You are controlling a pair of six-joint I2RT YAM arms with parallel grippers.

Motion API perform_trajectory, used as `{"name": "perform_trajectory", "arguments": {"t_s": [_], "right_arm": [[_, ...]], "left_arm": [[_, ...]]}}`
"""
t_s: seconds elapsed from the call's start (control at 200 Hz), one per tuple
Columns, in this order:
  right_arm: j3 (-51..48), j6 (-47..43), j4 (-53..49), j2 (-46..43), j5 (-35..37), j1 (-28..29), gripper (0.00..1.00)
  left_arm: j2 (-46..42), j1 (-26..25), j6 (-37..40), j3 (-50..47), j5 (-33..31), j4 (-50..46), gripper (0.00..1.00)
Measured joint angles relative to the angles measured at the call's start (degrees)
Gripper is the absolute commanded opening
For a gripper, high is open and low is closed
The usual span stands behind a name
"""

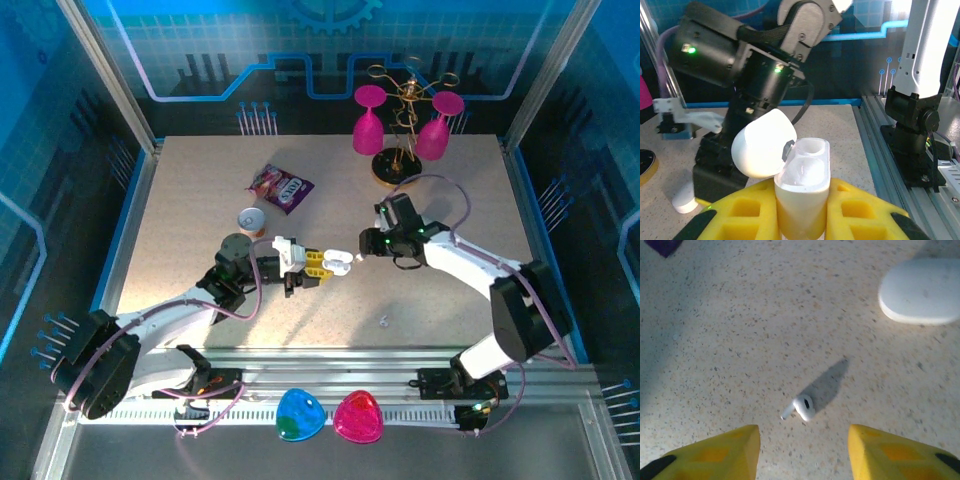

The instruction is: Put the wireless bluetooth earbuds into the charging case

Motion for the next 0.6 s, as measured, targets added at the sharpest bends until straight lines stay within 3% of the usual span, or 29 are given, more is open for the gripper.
{"name": "perform_trajectory", "arguments": {"t_s": [0.305,0.6], "right_arm": [[8.6,-5.5,-5.4,10.7,-0.2,0.8,0.38],[13.4,-9.2,-8.7,16.7,-2.6,0.8,0.36]], "left_arm": [[0.0,0.0,0.3,-0.1,0.0,-0.4,0.18],[0.0,0.0,1.1,-0.1,0.0,-1.5,0.18]]}}
